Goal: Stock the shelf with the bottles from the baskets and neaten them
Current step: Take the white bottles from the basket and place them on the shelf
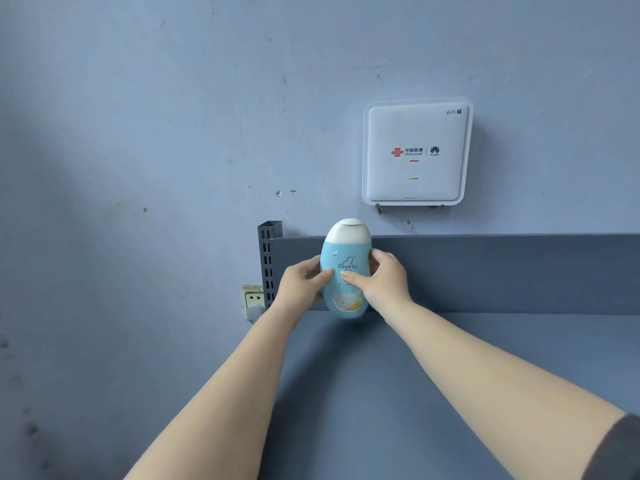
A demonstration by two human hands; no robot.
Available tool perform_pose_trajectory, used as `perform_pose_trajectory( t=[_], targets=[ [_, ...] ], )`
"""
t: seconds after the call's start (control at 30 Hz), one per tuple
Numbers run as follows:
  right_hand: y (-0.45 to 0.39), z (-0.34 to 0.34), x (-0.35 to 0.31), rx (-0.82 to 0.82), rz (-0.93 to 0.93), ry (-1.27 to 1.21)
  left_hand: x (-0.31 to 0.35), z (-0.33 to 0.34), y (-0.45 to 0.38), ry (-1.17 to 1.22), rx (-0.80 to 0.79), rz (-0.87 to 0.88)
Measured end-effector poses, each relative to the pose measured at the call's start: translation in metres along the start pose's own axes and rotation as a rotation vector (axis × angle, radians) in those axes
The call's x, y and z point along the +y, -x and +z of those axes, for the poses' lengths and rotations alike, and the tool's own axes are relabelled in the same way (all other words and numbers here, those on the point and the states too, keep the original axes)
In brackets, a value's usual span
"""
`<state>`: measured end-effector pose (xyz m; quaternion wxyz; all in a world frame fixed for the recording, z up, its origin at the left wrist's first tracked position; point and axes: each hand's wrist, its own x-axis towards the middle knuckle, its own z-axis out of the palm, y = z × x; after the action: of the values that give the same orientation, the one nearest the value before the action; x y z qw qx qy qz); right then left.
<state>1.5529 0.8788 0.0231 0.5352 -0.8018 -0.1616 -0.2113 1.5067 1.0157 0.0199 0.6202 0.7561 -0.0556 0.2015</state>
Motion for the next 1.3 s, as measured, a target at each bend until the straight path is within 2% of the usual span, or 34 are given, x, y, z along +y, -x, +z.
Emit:
perform_pose_trajectory(
  t=[0.27,0.5,0.7,0.8,0.93,1.03,1.1,1.23,1.3],
  targets=[
    [-0.005,0.011,0.015,0.031,-0.002,0.071,-0.025,0.009,-0.015,0.049,0.0,-0.024],
    [-0.002,0.011,0.029,0.059,0.01,0.122,-0.035,0.019,-0.021,-0.217,0.054,0.079],
    [-0.001,0.012,0.03,0.075,0.015,0.13,-0.039,0.023,-0.023,-0.298,0.045,0.069],
    [-0.002,0.011,0.029,0.049,0.029,0.15,-0.04,0.025,-0.024,-0.41,0.079,0.085],
    [-0.006,-0.006,0.017,-0.072,0.057,0.252,-0.021,0.026,-0.019,-0.512,0.186,0.055],
    [-0.004,-0.045,-0.003,-0.081,0.027,0.247,0.011,0.026,-0.013,-0.554,0.285,0.142],
    [0.004,-0.081,-0.018,-0.073,-0.052,0.354,0.038,0.034,-0.005,-0.642,0.229,0.254],
    [0.028,-0.162,-0.033,-0.076,-0.282,0.853,0.085,0.077,0.021,-0.929,0.031,0.49],
    [0.044,-0.203,-0.031,-0.073,-0.324,1.055,0.1,0.11,0.036,-1.026,-0.048,0.585]
  ],
)
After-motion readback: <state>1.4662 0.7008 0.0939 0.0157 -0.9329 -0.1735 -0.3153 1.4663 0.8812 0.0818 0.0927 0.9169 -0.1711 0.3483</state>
